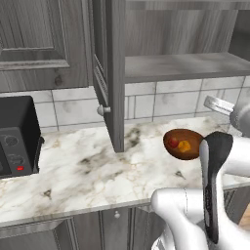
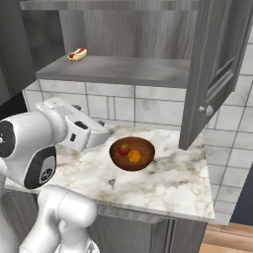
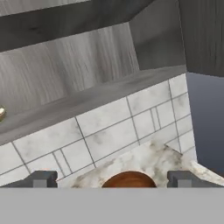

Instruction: Open the cabinet. Pick the mango and orange from the cabinet and place them into the bowl. Then close the cabinet.

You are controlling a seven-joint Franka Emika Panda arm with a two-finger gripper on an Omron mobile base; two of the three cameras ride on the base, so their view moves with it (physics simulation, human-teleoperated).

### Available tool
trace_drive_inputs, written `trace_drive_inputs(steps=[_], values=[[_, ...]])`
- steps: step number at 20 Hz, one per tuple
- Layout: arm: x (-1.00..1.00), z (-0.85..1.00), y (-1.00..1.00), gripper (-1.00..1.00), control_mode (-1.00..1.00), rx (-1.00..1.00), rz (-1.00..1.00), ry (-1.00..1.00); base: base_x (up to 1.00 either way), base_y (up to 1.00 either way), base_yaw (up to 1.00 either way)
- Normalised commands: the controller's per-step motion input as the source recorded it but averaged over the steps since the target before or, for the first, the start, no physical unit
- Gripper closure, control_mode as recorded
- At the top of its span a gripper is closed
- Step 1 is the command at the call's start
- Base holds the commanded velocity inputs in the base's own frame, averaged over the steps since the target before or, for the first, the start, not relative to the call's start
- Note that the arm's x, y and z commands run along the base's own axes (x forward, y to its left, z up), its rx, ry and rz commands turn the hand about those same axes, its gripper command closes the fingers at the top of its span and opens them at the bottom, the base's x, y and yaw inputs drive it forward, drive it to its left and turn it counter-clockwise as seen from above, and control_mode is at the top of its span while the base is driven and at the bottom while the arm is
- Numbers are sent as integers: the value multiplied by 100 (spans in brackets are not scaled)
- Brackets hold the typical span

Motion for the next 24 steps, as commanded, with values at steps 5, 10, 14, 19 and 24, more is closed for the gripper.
trace_drive_inputs(steps=[5,10,14,19,24], values=[[-80,95,87,-100,-100,-12,16,-8,0,0,0],[-99,67,80,-100,-100,-13,5,-16,0,0,0],[-34,21,14,-100,-100,-4,0,-10,0,0,0],[-67,7,-1,-100,-100,3,0,-1,0,0,0],[-46,-1,13,-100,-100,-1,0,0,0,0,0]])
